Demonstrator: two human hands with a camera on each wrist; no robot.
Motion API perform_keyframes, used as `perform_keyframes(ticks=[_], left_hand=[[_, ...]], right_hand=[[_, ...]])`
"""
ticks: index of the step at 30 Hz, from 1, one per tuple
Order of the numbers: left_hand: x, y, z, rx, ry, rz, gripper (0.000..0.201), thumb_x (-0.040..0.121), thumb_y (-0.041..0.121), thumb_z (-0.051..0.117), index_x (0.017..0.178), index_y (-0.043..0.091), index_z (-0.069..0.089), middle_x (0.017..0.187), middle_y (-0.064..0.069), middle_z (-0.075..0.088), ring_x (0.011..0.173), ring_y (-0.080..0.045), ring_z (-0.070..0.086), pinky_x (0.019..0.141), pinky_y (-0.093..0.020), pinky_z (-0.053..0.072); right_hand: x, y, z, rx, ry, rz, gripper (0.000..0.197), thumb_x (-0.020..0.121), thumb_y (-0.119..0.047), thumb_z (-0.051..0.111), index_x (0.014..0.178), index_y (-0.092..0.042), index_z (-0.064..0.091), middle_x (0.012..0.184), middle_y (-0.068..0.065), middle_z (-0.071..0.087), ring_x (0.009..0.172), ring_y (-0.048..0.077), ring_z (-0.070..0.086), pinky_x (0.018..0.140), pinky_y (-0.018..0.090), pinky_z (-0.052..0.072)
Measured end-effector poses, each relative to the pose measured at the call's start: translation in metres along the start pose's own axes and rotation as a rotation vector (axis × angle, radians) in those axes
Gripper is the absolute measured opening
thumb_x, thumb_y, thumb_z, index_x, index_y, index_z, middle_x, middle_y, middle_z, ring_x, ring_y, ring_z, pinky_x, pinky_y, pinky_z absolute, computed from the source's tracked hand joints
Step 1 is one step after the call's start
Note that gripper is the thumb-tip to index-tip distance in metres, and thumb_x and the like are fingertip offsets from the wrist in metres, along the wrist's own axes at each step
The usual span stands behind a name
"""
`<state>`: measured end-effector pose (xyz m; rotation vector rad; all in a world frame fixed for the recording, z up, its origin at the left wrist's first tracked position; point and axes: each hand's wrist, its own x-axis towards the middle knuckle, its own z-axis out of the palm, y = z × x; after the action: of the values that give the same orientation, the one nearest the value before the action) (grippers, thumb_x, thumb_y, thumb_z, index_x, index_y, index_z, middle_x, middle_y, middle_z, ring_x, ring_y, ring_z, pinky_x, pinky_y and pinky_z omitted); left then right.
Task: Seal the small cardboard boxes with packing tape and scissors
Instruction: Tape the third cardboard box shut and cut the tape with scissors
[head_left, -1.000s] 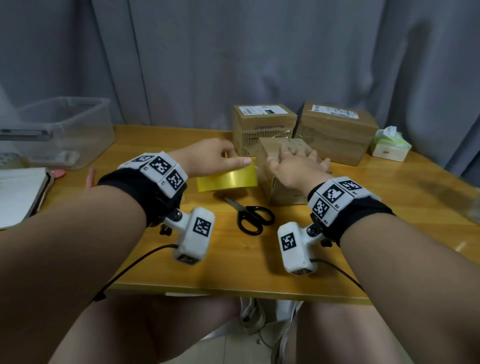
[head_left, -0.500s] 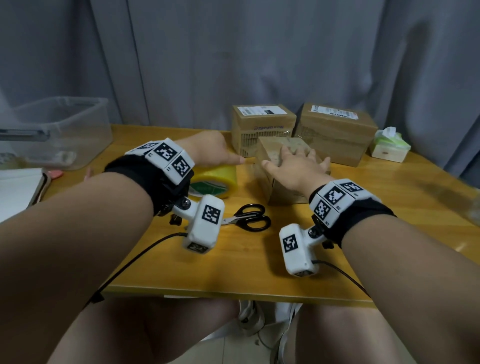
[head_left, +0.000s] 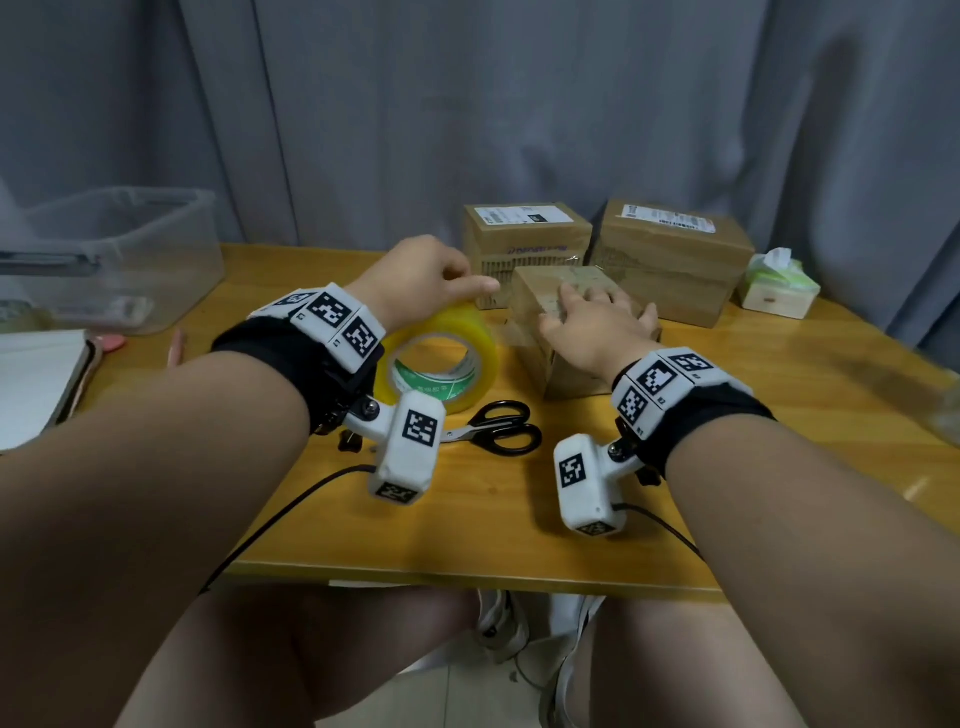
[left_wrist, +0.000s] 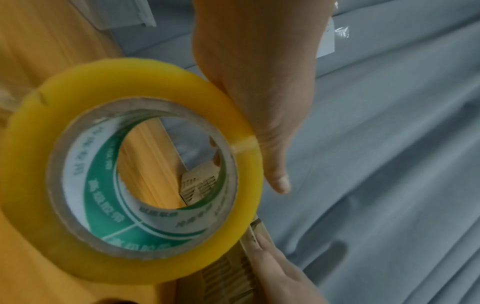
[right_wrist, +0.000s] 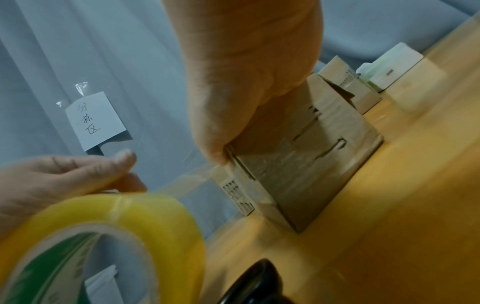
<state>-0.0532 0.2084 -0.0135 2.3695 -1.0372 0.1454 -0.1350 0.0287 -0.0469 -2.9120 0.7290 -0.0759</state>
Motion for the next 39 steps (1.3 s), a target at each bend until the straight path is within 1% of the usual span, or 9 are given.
perform_keyframes(ticks=[2, 7, 14, 18, 26, 28, 31, 34, 39], left_hand=[[-0.008, -0.001, 0.001, 0.046, -0.027, 0.012, 0.048, 0.085, 0.057, 0.055, 0.087, 0.011, 0.069, 0.072, -0.002, 0.063, 0.065, -0.013, 0.054, 0.059, -0.027, 0.04], [-0.021, -0.003, 0.013, 0.218, -0.098, 0.067, 0.05, 0.081, 0.059, 0.06, 0.119, 0.026, 0.057, 0.121, 0.0, 0.059, 0.106, -0.018, 0.054, 0.083, -0.032, 0.045], [-0.01, 0.013, 0.021, 0.357, -0.126, 0.104, 0.055, 0.079, 0.064, 0.058, 0.121, 0.027, 0.06, 0.12, -0.002, 0.063, 0.107, -0.021, 0.057, 0.083, -0.039, 0.05], [-0.013, 0.007, 0.019, 0.26, -0.099, 0.087, 0.055, 0.079, 0.059, 0.061, 0.123, 0.026, 0.061, 0.128, 0.0, 0.059, 0.114, -0.02, 0.055, 0.086, -0.032, 0.045], [-0.014, 0.003, 0.022, 0.252, -0.075, 0.081, 0.055, 0.08, 0.06, 0.059, 0.125, 0.028, 0.06, 0.127, 0.0, 0.058, 0.111, -0.019, 0.055, 0.082, -0.031, 0.046], [-0.013, 0.002, 0.023, 0.261, -0.076, 0.074, 0.054, 0.081, 0.061, 0.058, 0.125, 0.029, 0.059, 0.126, 0.0, 0.057, 0.111, -0.019, 0.055, 0.08, -0.031, 0.045], [-0.012, 0.003, 0.023, 0.276, -0.084, 0.064, 0.054, 0.081, 0.062, 0.057, 0.124, 0.03, 0.06, 0.125, -0.001, 0.057, 0.109, -0.02, 0.056, 0.08, -0.032, 0.047], [-0.013, 0.006, 0.022, 0.289, -0.094, 0.056, 0.054, 0.08, 0.062, 0.057, 0.123, 0.03, 0.061, 0.123, -0.002, 0.058, 0.108, -0.022, 0.056, 0.083, -0.036, 0.049], [-0.016, 0.005, 0.021, 0.272, -0.099, 0.039, 0.052, 0.08, 0.062, 0.058, 0.122, 0.031, 0.061, 0.121, -0.003, 0.058, 0.108, -0.022, 0.056, 0.084, -0.036, 0.047]], right_hand=[[-0.002, -0.004, 0.002, -0.003, 0.008, 0.015, 0.063, 0.098, -0.05, 0.026, 0.154, -0.026, 0.009, 0.161, 0.007, 0.01, 0.147, 0.031, 0.002, 0.114, 0.062, -0.004], [-0.004, -0.007, 0.009, -0.008, 0.056, 0.024, 0.072, 0.094, -0.053, 0.039, 0.154, -0.023, 0.011, 0.16, 0.011, 0.011, 0.147, 0.033, 0.003, 0.113, 0.062, -0.005], [-0.003, -0.013, 0.012, -0.039, 0.054, 0.044, 0.066, 0.1, -0.038, 0.037, 0.154, -0.014, 0.008, 0.159, 0.016, 0.01, 0.146, 0.036, 0.004, 0.113, 0.063, -0.003], [-0.004, -0.009, 0.012, -0.01, 0.059, 0.015, 0.062, 0.101, -0.044, 0.021, 0.153, -0.012, 0.01, 0.159, 0.016, 0.011, 0.146, 0.036, 0.005, 0.114, 0.061, -0.002], [0.001, 0.003, 0.008, 0.091, 0.021, -0.081, 0.061, 0.101, -0.047, 0.016, 0.153, -0.016, 0.017, 0.16, 0.011, 0.013, 0.146, 0.032, 0.007, 0.115, 0.057, -0.001], [-0.002, 0.011, 0.001, 0.217, 0.016, -0.162, 0.059, 0.1, -0.052, 0.017, 0.149, -0.021, 0.031, 0.156, 0.006, 0.026, 0.145, 0.026, 0.017, 0.116, 0.055, 0.005], [-0.023, 0.015, -0.011, 0.314, 0.218, -0.328, 0.031, 0.096, -0.038, 0.049, 0.12, -0.022, 0.059, 0.124, -0.001, 0.056, 0.118, 0.019, 0.049, 0.105, 0.044, 0.037], [-0.05, 0.003, -0.01, 0.325, 0.002, -0.523, 0.012, 0.091, -0.022, 0.063, 0.099, -0.016, 0.069, 0.097, -0.003, 0.065, 0.087, 0.008, 0.057, 0.085, 0.028, 0.051], [-0.054, -0.026, 0.013, 0.069, -0.327, -0.58, 0.041, 0.087, -0.022, 0.069, 0.126, -0.013, 0.06, 0.124, 0.003, 0.061, 0.111, 0.018, 0.056, 0.092, 0.026, 0.044]])
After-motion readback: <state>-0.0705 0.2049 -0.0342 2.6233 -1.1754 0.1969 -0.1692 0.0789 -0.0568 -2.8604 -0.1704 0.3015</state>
